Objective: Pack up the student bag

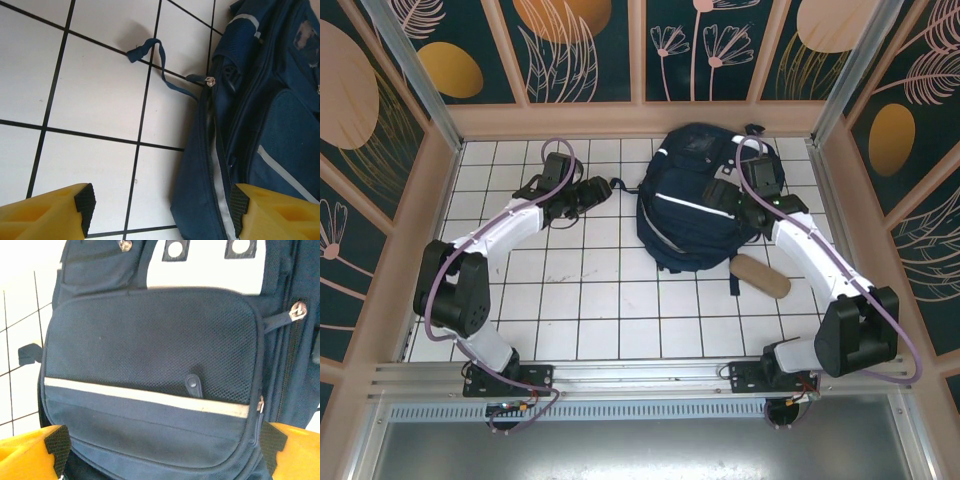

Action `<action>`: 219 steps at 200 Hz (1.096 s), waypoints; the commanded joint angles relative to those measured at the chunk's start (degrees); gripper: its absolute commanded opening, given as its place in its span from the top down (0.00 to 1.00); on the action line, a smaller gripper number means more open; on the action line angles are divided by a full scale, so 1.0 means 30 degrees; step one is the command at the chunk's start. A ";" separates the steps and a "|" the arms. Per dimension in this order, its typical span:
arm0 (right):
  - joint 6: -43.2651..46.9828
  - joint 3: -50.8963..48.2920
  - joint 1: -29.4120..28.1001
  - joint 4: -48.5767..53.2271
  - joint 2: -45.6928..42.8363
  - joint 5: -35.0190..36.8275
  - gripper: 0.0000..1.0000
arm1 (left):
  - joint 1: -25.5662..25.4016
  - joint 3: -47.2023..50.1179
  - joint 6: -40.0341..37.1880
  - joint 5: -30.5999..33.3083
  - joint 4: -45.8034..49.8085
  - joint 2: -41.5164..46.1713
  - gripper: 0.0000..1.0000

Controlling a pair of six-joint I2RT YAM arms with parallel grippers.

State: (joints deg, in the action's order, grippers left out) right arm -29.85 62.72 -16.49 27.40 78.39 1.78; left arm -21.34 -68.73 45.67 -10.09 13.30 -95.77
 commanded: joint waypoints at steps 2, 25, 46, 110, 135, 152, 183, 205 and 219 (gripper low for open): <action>-0.0935 -0.0794 0.0178 0.0488 0.0193 0.0845 0.01 | -0.0109 0.0476 0.0187 -0.0212 -0.0310 0.1113 0.27; -0.1428 -0.1778 0.1358 0.0952 0.0096 0.2011 0.01 | -0.0144 0.0942 0.0222 -0.0406 -0.0442 0.1581 0.27; -0.1727 -0.3230 0.3144 0.0662 -0.0226 0.1642 0.01 | -0.0264 0.1408 0.0252 -0.0771 -0.0787 0.2052 0.27; -0.1684 -0.7322 0.8578 -0.0424 -0.0467 -0.0215 0.01 | -0.2017 0.2138 0.0857 -0.1003 -0.1444 0.2315 0.27; -0.1775 -0.8478 0.9028 -0.0457 -0.0688 -0.2188 0.01 | -0.2962 0.2109 0.1168 -0.0921 -0.1620 0.1911 0.27; -0.2555 -0.9380 0.8745 -0.0685 -0.1202 -0.4342 0.01 | -0.3432 0.2140 0.1384 -0.0859 -0.1792 0.1674 0.27; -0.5343 -1.0605 0.5618 -0.1028 -0.2958 -0.5881 0.01 | -0.4105 0.2247 0.1637 -0.0675 -0.1913 0.1454 0.27; -0.7723 -1.1500 0.2869 -0.1800 -0.3736 -0.6317 0.01 | -0.4680 0.2427 0.1717 -0.0425 -0.1943 0.1365 0.27; -0.8824 -1.1866 0.1561 -0.2166 -0.4107 -0.6423 0.01 | -0.5073 0.2599 0.1829 -0.0229 -0.1917 0.1365 0.27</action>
State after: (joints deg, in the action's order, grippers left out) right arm -46.81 29.74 -6.46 22.55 67.94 -12.34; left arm -34.65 -62.17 49.84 -11.77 8.97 -90.87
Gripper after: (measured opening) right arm 0.987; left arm 0.733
